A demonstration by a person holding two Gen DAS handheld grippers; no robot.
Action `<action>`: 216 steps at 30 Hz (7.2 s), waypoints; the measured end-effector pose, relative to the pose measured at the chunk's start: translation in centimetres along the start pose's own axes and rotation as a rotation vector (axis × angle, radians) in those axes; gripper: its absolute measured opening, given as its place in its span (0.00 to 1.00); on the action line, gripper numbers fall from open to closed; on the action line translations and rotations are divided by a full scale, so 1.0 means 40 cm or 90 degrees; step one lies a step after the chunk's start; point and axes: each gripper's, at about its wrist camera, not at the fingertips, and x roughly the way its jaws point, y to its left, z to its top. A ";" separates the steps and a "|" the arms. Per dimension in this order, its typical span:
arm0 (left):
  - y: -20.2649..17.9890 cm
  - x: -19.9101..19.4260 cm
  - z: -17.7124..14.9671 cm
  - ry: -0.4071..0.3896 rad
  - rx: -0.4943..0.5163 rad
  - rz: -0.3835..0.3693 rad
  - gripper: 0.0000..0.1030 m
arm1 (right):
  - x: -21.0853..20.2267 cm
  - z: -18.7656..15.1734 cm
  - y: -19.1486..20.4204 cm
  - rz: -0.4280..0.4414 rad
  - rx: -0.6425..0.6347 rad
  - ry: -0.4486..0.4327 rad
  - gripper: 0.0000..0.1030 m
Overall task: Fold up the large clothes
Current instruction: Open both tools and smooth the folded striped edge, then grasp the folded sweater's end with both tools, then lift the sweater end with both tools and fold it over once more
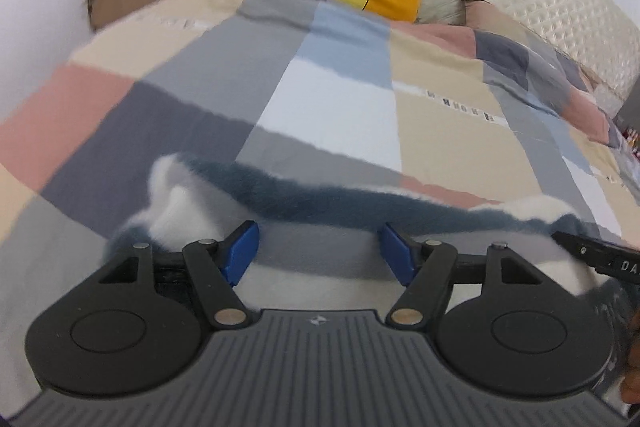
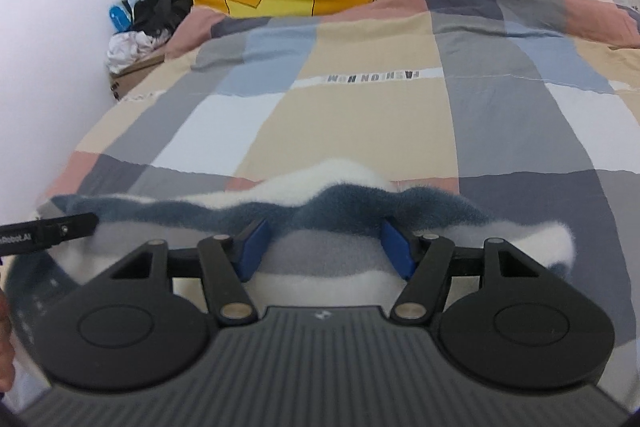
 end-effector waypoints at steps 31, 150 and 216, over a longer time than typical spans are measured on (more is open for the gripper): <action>-0.026 -0.178 -0.108 -0.025 0.057 0.011 0.71 | -0.166 -0.052 -0.027 -0.034 0.032 -0.033 0.66; 0.277 -0.111 -0.351 -0.021 -0.634 -0.153 0.83 | -0.138 -0.349 -0.205 0.112 0.817 -0.020 0.86; -0.838 0.204 0.293 0.063 -0.296 -0.310 0.49 | -0.425 0.104 -0.965 0.064 0.732 -0.299 0.30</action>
